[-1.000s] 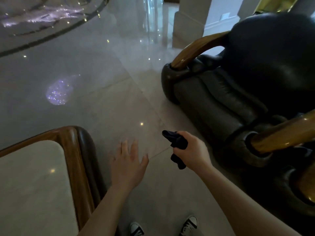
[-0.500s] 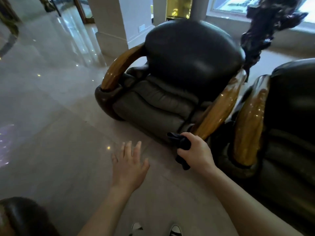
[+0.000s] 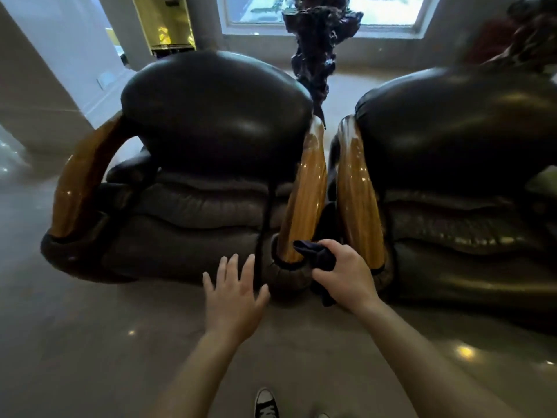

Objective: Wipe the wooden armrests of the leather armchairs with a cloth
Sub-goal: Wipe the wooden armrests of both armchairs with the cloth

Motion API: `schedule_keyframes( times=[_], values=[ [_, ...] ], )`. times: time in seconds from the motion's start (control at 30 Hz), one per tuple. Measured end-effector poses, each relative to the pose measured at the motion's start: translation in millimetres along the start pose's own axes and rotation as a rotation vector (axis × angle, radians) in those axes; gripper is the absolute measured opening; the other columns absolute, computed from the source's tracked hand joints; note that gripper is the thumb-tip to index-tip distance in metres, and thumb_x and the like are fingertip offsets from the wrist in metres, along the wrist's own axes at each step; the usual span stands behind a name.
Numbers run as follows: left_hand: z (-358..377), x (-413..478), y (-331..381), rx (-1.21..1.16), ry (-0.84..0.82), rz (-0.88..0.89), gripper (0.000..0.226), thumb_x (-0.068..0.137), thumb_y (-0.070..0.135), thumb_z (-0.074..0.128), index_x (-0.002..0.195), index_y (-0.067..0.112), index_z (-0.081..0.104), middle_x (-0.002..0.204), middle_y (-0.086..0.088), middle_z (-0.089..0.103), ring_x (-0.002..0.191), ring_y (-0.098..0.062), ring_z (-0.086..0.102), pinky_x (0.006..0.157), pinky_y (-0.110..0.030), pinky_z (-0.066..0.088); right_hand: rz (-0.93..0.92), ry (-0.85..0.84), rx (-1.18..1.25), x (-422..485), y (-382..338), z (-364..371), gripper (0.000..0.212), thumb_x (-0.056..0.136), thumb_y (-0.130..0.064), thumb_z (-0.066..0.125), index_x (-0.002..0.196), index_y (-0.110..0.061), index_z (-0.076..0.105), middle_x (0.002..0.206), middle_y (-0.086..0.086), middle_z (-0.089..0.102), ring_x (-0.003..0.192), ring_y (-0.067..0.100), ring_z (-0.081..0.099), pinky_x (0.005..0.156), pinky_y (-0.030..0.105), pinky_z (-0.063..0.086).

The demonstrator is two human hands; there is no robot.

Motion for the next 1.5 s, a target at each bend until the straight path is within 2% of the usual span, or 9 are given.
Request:
schedule_keyframes(
  times=[0.1, 0.2, 0.4, 0.77, 0.87, 0.97, 1.13, 1.3, 1.5],
  values=[
    [-5, 23, 10, 0.000, -0.022, 0.082, 0.074, 0.084, 0.065, 0.017, 0.151, 0.032, 0.013, 0.161, -0.006, 0.018, 0.149, -0.025, 0.004, 0.117, -0.059, 0.007, 0.037, 0.043, 0.005, 5, 3, -2, 0.055, 0.080, -0.026, 0.076, 0.132, -0.031, 0.056, 0.105, -0.007, 0.054, 0.093, 0.009, 0.057, 0.075, 0.020, 0.048],
    [-6, 43, 24, 0.006, -0.055, 0.148, 0.070, 0.091, 0.061, 0.027, 0.152, 0.031, 0.011, 0.161, -0.007, 0.016, 0.150, -0.025, 0.002, 0.118, -0.058, 0.006, 0.083, 0.089, 0.022, 11, 13, -8, 0.056, 0.080, -0.027, 0.075, 0.132, -0.032, 0.056, 0.109, -0.009, 0.050, 0.092, 0.007, 0.054, 0.070, 0.015, 0.042],
    [4, 88, 51, 0.019, -0.099, 0.221, 0.070, 0.092, 0.060, 0.028, 0.153, 0.030, 0.011, 0.162, -0.006, 0.015, 0.150, -0.024, 0.002, 0.118, -0.059, 0.008, 0.156, 0.140, 0.034, 41, 43, -25, 0.054, 0.078, -0.030, 0.075, 0.130, -0.033, 0.058, 0.107, -0.009, 0.049, 0.086, 0.005, 0.052, 0.066, 0.011, 0.037],
    [44, 207, 122, 0.026, -0.152, 0.180, 0.069, 0.092, 0.060, 0.030, 0.152, 0.032, 0.010, 0.162, -0.007, 0.014, 0.150, -0.025, 0.003, 0.119, -0.056, 0.006, 0.166, 0.069, 0.056, 162, 103, -64, 0.057, 0.082, -0.030, 0.075, 0.135, -0.032, 0.054, 0.114, -0.009, 0.049, 0.093, 0.006, 0.055, 0.067, 0.013, 0.042],
    [53, 238, 135, 0.014, -0.150, 0.164, 0.070, 0.091, 0.061, 0.028, 0.152, 0.032, 0.011, 0.162, -0.006, 0.014, 0.150, -0.025, 0.003, 0.118, -0.055, 0.004, 0.152, 0.048, 0.036, 194, 117, -74, 0.056, 0.082, -0.029, 0.074, 0.134, -0.031, 0.055, 0.112, -0.009, 0.049, 0.092, 0.006, 0.055, 0.064, 0.011, 0.040],
    [63, 265, 142, 0.026, -0.161, 0.157, 0.070, 0.090, 0.061, 0.025, 0.152, 0.032, 0.010, 0.162, -0.007, 0.013, 0.150, -0.024, 0.003, 0.119, -0.054, 0.004, 0.171, 0.045, 0.041, 223, 131, -80, 0.055, 0.082, -0.029, 0.074, 0.134, -0.031, 0.055, 0.110, -0.008, 0.050, 0.091, 0.007, 0.057, 0.066, 0.015, 0.045],
    [95, 326, 134, 0.046, -0.240, 0.160, 0.069, 0.091, 0.061, 0.023, 0.153, 0.032, 0.008, 0.163, -0.006, 0.012, 0.150, -0.024, 0.001, 0.120, -0.055, 0.005, 0.217, 0.038, 0.049, 280, 150, -65, 0.053, 0.084, -0.028, 0.074, 0.134, -0.030, 0.055, 0.113, -0.008, 0.050, 0.093, 0.007, 0.057, 0.066, 0.016, 0.045],
    [121, 347, 134, 0.049, -0.281, 0.203, 0.069, 0.091, 0.059, 0.025, 0.152, 0.033, 0.006, 0.163, -0.005, 0.008, 0.150, -0.024, -0.003, 0.119, -0.056, 0.004, 0.269, 0.041, 0.028, 296, 165, -55, 0.053, 0.084, -0.029, 0.074, 0.133, -0.031, 0.055, 0.110, -0.010, 0.049, 0.090, 0.005, 0.057, 0.068, 0.020, 0.051],
    [162, 426, 135, 0.048, -0.216, 0.321, 0.068, 0.091, 0.059, 0.024, 0.152, 0.032, 0.009, 0.163, -0.007, 0.009, 0.150, -0.025, -0.005, 0.119, -0.057, 0.007, 0.315, 0.109, -0.042, 354, 196, -28, 0.051, 0.082, -0.032, 0.074, 0.130, -0.034, 0.056, 0.108, -0.011, 0.048, 0.086, 0.003, 0.056, 0.061, 0.014, 0.040]
  ],
)
Point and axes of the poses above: each hand's wrist, its own x-axis towards the middle knuckle, its own z-axis out of the palm, y = z × x, the point moved 2 cm from there along x, towards the middle knuckle
